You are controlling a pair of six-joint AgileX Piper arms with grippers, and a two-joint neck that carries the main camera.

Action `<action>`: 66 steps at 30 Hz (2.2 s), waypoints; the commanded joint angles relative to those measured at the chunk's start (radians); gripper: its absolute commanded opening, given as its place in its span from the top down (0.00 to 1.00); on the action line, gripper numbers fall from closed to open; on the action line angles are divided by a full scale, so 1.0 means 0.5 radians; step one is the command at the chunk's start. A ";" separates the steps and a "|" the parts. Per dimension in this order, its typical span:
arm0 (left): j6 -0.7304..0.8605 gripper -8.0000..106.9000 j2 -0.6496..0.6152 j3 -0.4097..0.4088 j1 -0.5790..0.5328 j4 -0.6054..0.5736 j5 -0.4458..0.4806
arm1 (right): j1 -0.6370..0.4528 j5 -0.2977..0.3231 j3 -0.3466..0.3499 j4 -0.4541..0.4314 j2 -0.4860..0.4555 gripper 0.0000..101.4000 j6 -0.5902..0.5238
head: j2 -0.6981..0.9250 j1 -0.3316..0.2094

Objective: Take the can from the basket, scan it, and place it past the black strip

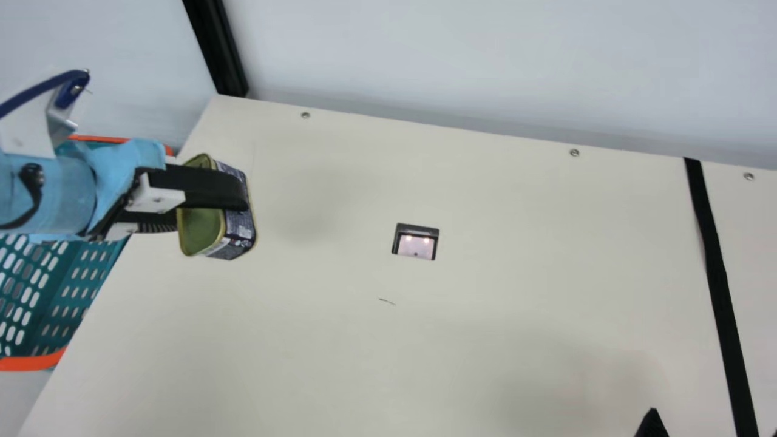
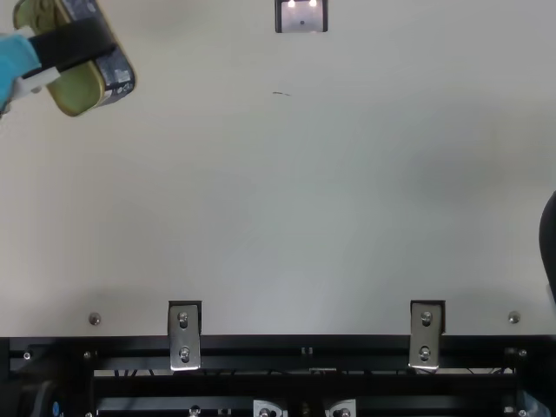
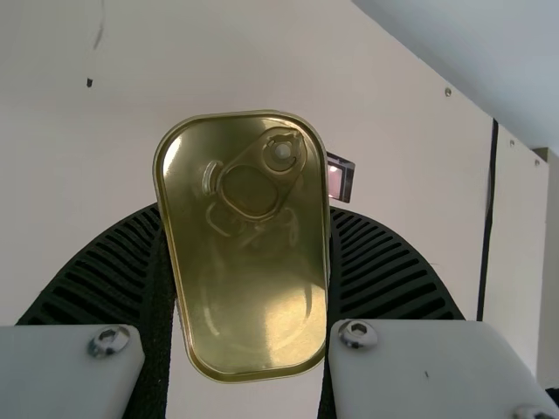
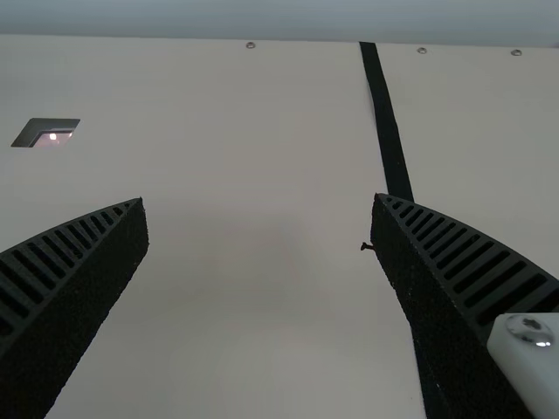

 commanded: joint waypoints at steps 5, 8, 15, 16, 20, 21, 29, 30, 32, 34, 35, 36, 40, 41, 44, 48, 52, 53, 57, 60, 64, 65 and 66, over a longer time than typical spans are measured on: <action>-0.010 0.84 0.001 -0.003 -0.028 0.021 -0.001 | 0.000 0.000 0.000 0.000 0.000 0.00 0.000 | -0.019 -0.015; -0.010 0.84 0.001 -0.003 -0.028 0.021 -0.007 | 0.000 0.000 0.000 0.000 0.000 0.00 0.000 | -0.019 -0.015; 0.084 0.84 -0.015 0.022 -0.073 0.028 -0.134 | 0.000 0.000 0.000 0.000 0.000 0.00 0.000 | -0.019 -0.015; 0.115 0.84 -0.021 0.038 -0.088 0.030 -0.183 | 0.000 0.000 0.000 0.000 0.000 0.00 0.000 | -0.019 -0.015; 0.259 0.84 -0.045 0.133 -0.175 0.019 -0.443 | 0.000 0.000 0.000 0.000 0.000 0.00 0.000 | -0.019 -0.015; 0.300 0.84 -0.047 0.161 -0.203 0.003 -0.513 | 0.000 0.000 0.000 0.000 0.000 0.00 0.000 | -0.019 -0.015; 0.671 0.84 -0.032 0.342 -0.506 -0.224 -1.049 | 0.000 0.000 0.000 0.000 0.000 0.00 0.000 | -0.019 -0.015; 0.722 0.84 -0.024 0.357 -0.553 -0.262 -1.119 | 0.000 0.000 0.000 0.000 0.000 0.00 0.000 | -0.019 -0.015; 0.815 0.84 -0.001 0.380 -0.650 -0.321 -1.258 | 0.000 0.000 0.000 0.000 0.000 0.00 0.000 | -0.019 -0.015; 0.904 0.84 0.035 0.398 -0.744 -0.366 -1.400 | 0.000 0.000 0.000 0.000 0.000 0.00 0.000 | -0.019 -0.015; 0.943 0.84 0.056 0.405 -0.791 -0.385 -1.470 | 0.000 0.000 0.000 0.000 0.000 0.00 0.000 | -0.019 -0.015; 0.979 0.84 0.080 0.410 -0.837 -0.397 -1.543 | 0.000 0.000 0.000 0.000 0.000 0.00 0.000 | -0.019 -0.015; 1.065 0.84 0.194 0.416 -1.009 -0.380 -1.815 | 0.000 0.000 0.000 0.000 0.000 0.00 0.000 | -0.019 -0.015; 1.076 0.84 0.226 0.416 -1.046 -0.362 -1.881 | 0.000 0.000 0.000 0.000 0.000 0.00 0.000 | -0.019 -0.015; 1.053 0.84 0.336 0.412 -1.143 -0.266 -2.064 | 0.000 0.000 0.000 0.000 0.000 0.00 0.000 | -0.019 -0.015; 0.934 0.84 0.492 0.399 -1.235 -0.093 -2.265 | 0.000 0.000 0.000 0.000 0.000 0.00 0.000 | -0.019 -0.015; 0.770 0.84 0.639 0.368 -1.280 0.078 -2.410 | 0.000 0.000 0.000 0.000 0.000 0.00 0.000 | -0.019 -0.015; 0.731 0.84 0.673 0.354 -1.288 0.111 -2.436 | 0.000 0.000 0.000 0.000 0.000 0.00 0.000 | -0.019 -0.015; 0.541 0.84 0.805 0.301 -1.303 0.263 -2.528 | 0.000 0.000 0.000 0.000 0.000 0.00 0.000 | -0.019 -0.015; 0.388 0.84 0.890 0.254 -1.307 0.372 -2.567 | 0.000 0.000 0.000 0.000 0.000 0.00 0.000 | -0.019 -0.015; 0.155 0.84 0.975 0.184 -1.324 0.527 -2.562 | 0.000 0.000 0.000 0.000 0.000 0.00 0.000 | -0.019 -0.015; 0.083 0.84 0.992 0.166 -1.329 0.572 -2.553 | 0.000 0.000 0.000 0.000 0.000 0.00 0.000 | -0.019 -0.015; 0.021 0.84 1.006 0.149 -1.335 0.613 -2.544 | 0.000 0.000 0.000 0.000 0.000 0.00 0.000 | -0.019 -0.015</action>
